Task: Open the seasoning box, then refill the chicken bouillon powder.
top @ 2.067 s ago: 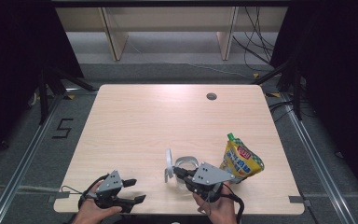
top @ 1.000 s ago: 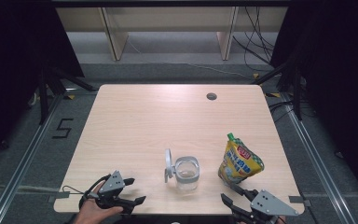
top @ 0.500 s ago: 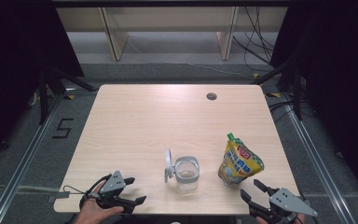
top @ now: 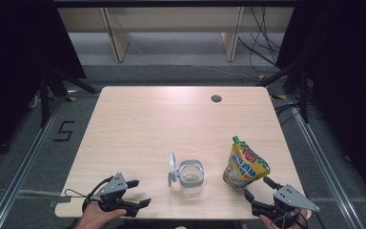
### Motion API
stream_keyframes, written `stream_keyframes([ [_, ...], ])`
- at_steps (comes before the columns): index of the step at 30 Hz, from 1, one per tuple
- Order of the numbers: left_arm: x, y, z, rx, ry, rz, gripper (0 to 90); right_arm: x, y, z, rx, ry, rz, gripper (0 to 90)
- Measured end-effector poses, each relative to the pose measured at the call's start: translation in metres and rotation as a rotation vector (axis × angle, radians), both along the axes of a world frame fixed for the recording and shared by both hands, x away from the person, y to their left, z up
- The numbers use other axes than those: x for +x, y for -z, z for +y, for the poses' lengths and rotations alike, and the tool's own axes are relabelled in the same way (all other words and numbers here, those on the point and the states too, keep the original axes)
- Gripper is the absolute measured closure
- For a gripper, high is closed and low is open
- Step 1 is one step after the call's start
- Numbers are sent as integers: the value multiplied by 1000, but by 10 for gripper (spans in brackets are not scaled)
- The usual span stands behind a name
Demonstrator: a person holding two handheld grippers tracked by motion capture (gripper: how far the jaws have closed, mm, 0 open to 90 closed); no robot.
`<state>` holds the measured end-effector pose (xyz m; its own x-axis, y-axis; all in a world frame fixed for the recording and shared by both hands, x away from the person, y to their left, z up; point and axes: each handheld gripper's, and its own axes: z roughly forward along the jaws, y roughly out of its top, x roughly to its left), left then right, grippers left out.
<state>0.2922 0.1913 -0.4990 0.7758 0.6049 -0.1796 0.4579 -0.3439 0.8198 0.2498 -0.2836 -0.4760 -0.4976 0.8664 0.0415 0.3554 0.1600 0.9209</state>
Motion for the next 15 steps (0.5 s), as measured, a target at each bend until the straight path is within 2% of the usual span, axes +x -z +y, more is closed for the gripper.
stream_keyframes([
  [1, 1, 1, -1, -9, 1, -8, 192, 2, 1, -1, -3, -13, -5, 181],
  [2, 1, 1, 0, 4, 4, -6, 191, 5, 2, -2, -17, -24, -25, 168],
  [3, 2, 1, 0, 13, 10, -16, 192, 5, 3, -1, 11, -19, 5, 162],
  [4, 2, 1, -1, 15, 1, -21, 191, 8, 4, -2, -8, -35, -13, 162],
  [5, 1, 1, -2, 16, 6, -16, 191, 9, 5, -1, 14, -40, 5, 161],
  [6, 1, 1, -2, 17, 5, -16, 191, 11, 5, -2, -14, -37, -20, 160],
  [7, 1, 2, -3, 5, 5, -23, 191, 12, 5, -1, 13, -41, -2, 160],
  [10, 1, 1, -1, 35, 12, -37, 191, 17, 6, -1, 8, -50, -23, 159],
  [11, 1, 1, -2, 30, 4, -28, 191, 18, 7, 0, 13, -51, -20, 159],
  [12, 0, 1, -2, 23, 4, -26, 191, 19, 8, 1, 27, -45, 1, 159],
  [14, 1, 1, -1, 33, 6, -32, 191, 22, 9, 2, 10, -42, -16, 159],
  [15, 1, 1, -2, 22, 1, -30, 191, 24, 9, 2, 14, -42, -18, 159],
])
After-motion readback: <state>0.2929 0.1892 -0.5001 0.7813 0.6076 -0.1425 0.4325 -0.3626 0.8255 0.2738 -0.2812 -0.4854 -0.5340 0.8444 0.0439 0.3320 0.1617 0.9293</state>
